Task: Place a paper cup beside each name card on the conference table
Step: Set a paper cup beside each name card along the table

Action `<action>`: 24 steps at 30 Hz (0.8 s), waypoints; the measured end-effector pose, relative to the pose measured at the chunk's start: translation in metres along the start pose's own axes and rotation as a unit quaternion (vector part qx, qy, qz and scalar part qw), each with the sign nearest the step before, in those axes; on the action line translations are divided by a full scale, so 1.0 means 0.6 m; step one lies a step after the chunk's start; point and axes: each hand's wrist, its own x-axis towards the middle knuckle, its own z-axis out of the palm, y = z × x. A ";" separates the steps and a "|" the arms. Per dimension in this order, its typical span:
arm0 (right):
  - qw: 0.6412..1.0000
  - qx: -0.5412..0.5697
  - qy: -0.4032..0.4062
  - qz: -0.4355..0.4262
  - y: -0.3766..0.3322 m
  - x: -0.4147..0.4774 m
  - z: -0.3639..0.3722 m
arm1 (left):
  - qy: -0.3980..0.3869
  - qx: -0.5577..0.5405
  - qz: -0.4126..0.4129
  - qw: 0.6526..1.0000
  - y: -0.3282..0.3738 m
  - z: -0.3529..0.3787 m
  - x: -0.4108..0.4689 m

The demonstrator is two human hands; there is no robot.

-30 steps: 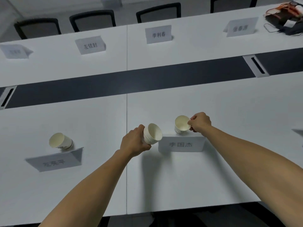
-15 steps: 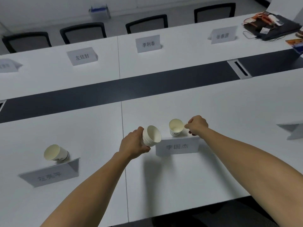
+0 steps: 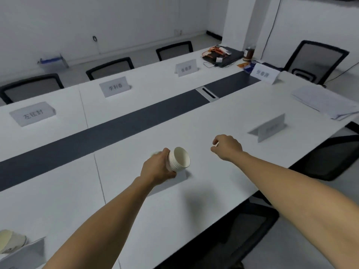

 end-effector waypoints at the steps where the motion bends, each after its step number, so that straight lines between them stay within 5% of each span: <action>1: 1.000 0.002 0.006 0.001 0.021 -0.004 -0.014 | -0.002 0.002 0.009 1.000 0.024 0.006 0.005; 16: 0.999 -0.008 0.039 0.025 0.467 -0.034 -0.229 | -0.017 -0.008 0.070 0.997 0.480 0.213 0.075; 24: 0.998 -0.002 0.043 0.038 0.604 0.032 -0.305 | -0.024 0.018 0.093 0.995 0.602 0.259 0.164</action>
